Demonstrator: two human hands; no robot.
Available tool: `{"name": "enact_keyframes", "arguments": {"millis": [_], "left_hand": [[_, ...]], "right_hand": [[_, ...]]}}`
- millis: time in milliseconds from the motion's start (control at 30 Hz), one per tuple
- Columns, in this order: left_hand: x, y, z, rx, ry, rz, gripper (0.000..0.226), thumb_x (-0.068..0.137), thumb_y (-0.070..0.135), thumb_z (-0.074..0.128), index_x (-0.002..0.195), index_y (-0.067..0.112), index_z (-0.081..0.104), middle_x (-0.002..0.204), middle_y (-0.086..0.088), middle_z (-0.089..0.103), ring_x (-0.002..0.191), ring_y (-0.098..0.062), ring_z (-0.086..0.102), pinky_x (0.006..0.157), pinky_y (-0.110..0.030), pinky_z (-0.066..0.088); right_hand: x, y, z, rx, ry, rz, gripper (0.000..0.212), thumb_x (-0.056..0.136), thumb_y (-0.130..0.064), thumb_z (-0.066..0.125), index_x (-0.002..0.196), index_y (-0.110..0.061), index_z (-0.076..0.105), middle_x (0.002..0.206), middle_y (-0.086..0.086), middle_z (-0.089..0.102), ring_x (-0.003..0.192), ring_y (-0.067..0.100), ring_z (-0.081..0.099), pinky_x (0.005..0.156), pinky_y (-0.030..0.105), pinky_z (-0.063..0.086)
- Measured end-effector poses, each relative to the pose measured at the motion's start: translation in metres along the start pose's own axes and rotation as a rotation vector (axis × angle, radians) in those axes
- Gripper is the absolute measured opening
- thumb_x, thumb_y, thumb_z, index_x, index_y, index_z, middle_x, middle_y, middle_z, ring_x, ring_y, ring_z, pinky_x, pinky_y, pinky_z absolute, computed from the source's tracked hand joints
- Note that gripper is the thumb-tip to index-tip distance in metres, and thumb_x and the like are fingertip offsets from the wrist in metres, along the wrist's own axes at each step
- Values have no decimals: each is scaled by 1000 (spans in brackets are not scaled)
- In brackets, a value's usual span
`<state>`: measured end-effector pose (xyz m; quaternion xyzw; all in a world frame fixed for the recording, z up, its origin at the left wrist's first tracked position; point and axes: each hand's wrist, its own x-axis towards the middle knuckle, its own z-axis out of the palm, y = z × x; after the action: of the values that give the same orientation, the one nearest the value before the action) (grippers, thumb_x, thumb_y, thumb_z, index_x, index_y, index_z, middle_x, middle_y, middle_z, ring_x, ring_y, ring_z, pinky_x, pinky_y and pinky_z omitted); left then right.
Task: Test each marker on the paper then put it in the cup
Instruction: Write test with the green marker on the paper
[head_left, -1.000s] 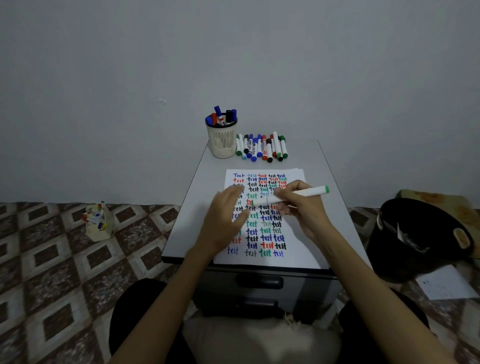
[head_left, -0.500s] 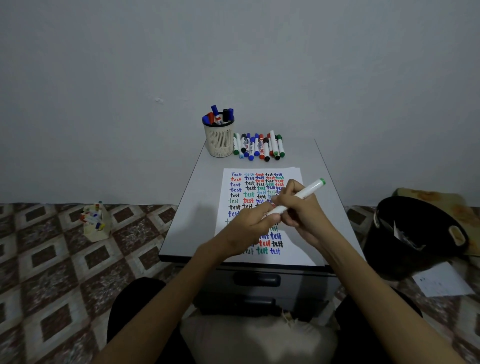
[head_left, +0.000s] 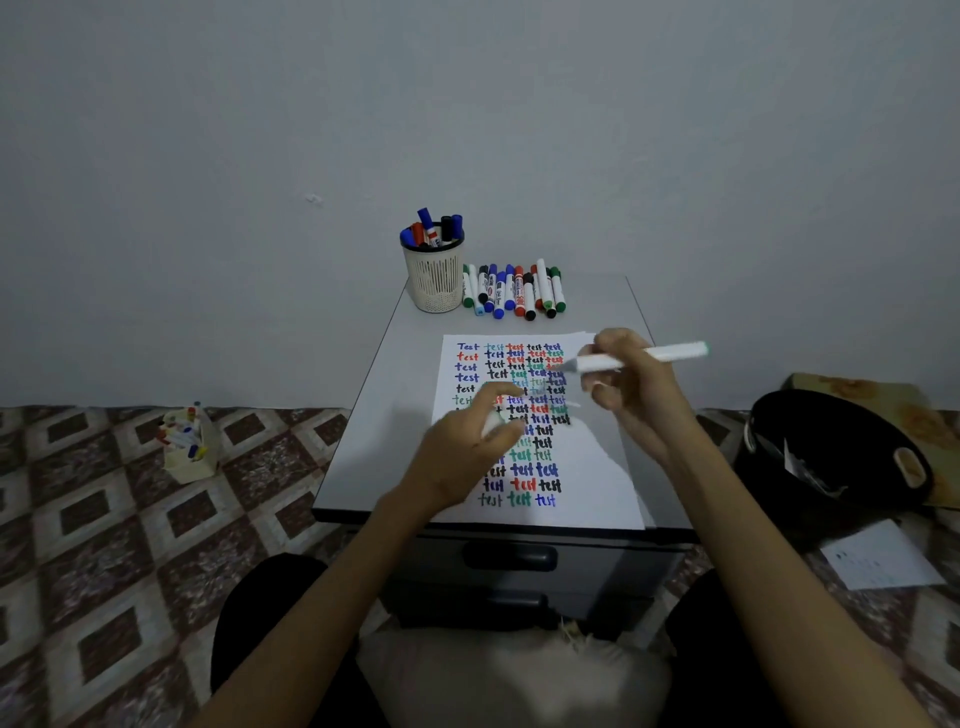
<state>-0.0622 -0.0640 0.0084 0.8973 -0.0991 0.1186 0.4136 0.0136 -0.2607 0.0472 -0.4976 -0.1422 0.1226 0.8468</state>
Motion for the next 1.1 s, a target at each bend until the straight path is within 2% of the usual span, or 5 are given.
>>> {"name": "enact_keyframes", "arguments": {"millis": [100,267,400,633,1100], "left_hand": [[1,-28,-12,138,27,-4,32,96,21,37,126,25,48,93,-6,60,75,-12,55,64,-25,47],[-4,-61,-13,282,-34,42,49,90,21,28,136,13,42,121,-8,53,105,-17,45,94,-32,40],[-11,-67,-11,257,14,96,45,92,17,36,137,14,40,130,-6,49,110,-9,39,95,-24,30],[-13,-65,-11,229,55,125,42,92,17,37,131,8,47,125,-8,54,107,-16,45,93,-28,35],[-13,-71,-9,243,81,155,34,92,15,40,122,11,55,120,-5,57,105,-13,45,91,-28,37]], "right_hand": [[4,6,-19,-61,126,18,5,93,-4,55,92,-2,60,92,17,72,77,24,71,53,24,56],[5,32,-23,-230,171,16,23,71,5,75,71,-6,55,67,19,62,55,24,63,43,27,51],[10,45,-15,-343,220,-80,27,81,7,68,70,-6,47,54,14,47,35,15,45,39,21,43],[17,59,-10,-599,286,-149,31,78,16,60,67,-8,42,58,9,40,48,9,43,48,18,46],[18,64,-10,-647,261,-125,34,77,17,60,66,-8,40,57,6,41,43,1,44,47,16,46]]}}
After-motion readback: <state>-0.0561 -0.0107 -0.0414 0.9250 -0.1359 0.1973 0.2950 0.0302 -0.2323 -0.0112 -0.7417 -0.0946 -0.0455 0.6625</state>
